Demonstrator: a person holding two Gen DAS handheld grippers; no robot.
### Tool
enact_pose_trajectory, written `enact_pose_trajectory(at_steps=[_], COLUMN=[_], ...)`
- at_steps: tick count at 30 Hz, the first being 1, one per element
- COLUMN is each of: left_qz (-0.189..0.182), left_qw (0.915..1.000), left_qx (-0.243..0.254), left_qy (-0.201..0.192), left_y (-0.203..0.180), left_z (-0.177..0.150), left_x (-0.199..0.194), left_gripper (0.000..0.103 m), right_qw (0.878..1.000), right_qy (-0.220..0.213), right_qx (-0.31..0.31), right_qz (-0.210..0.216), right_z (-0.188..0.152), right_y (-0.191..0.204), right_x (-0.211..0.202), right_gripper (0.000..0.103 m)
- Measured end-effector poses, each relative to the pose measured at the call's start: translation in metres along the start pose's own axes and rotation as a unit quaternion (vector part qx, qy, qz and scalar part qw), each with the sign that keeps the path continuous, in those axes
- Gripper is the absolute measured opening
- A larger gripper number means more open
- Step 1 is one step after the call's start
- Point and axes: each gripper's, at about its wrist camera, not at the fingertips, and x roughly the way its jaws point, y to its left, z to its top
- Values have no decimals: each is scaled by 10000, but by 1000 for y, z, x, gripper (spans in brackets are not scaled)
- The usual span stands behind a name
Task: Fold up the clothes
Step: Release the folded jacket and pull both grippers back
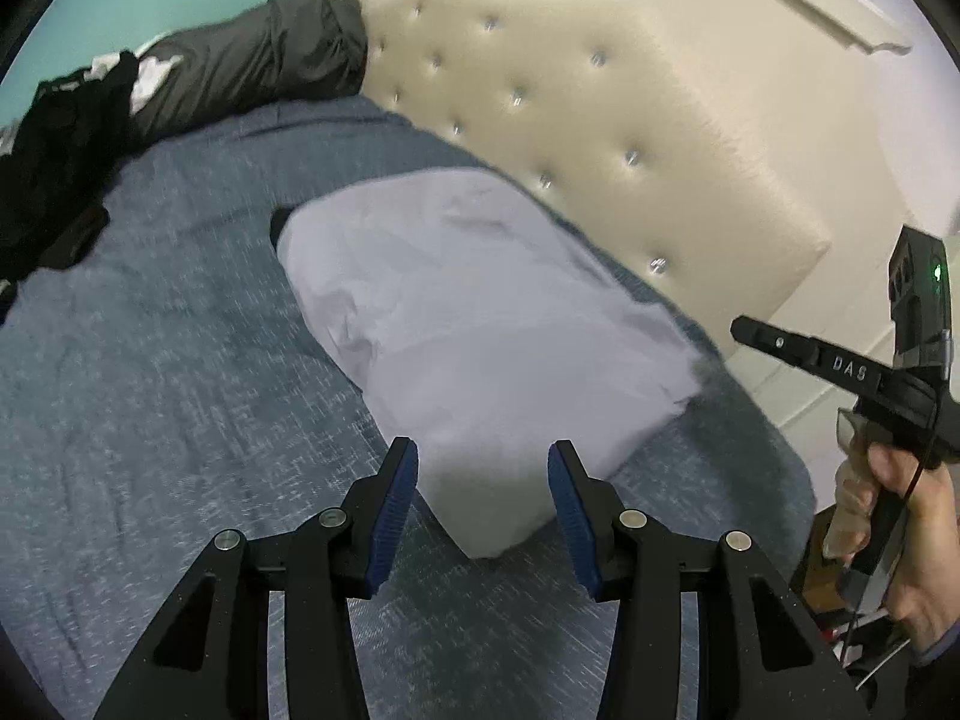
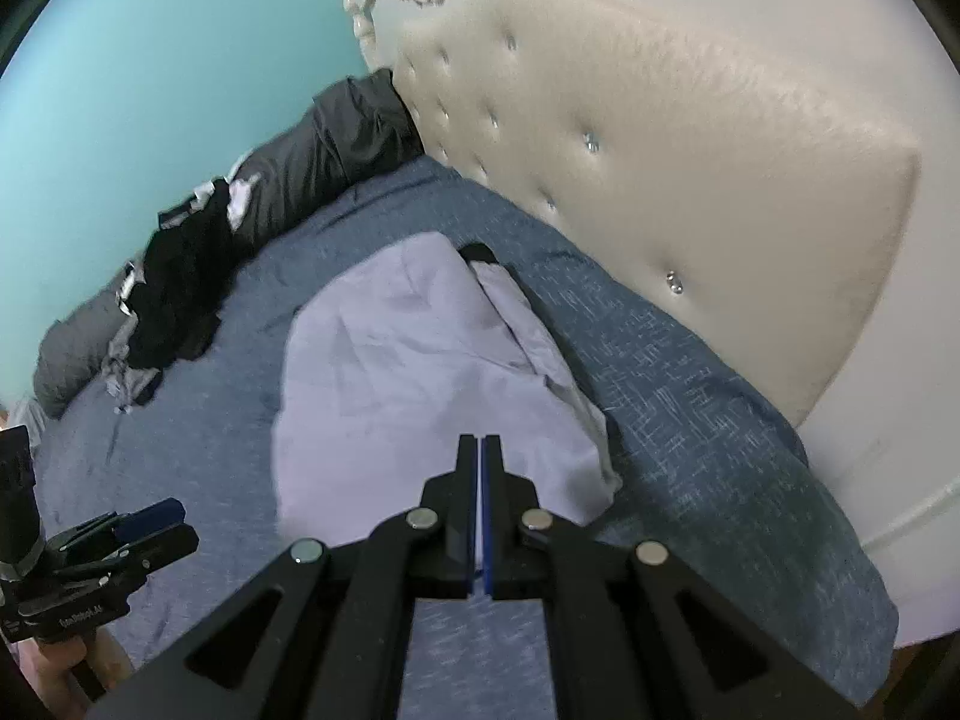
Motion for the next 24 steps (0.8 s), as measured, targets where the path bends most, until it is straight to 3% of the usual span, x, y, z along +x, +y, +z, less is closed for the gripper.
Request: enact_pose_trajectory(at_steps=[10,24], left_qz=[20,64], left_qw=[9993,9976], left_qx=[164,228], left_qy=[-347,-653], left_y=[-23,-38], left_z=[3,-9], left_x=[-74,-144], left_gripper=[49,50], right_qw=[9990,9959], right_qy=[-369,-706], right_qx=[-208,-465], right_qz=[-140,-329], right_z=[-6,-22], right_y=[39,85], right_x=[-68,-145], right_gripper=[1,1])
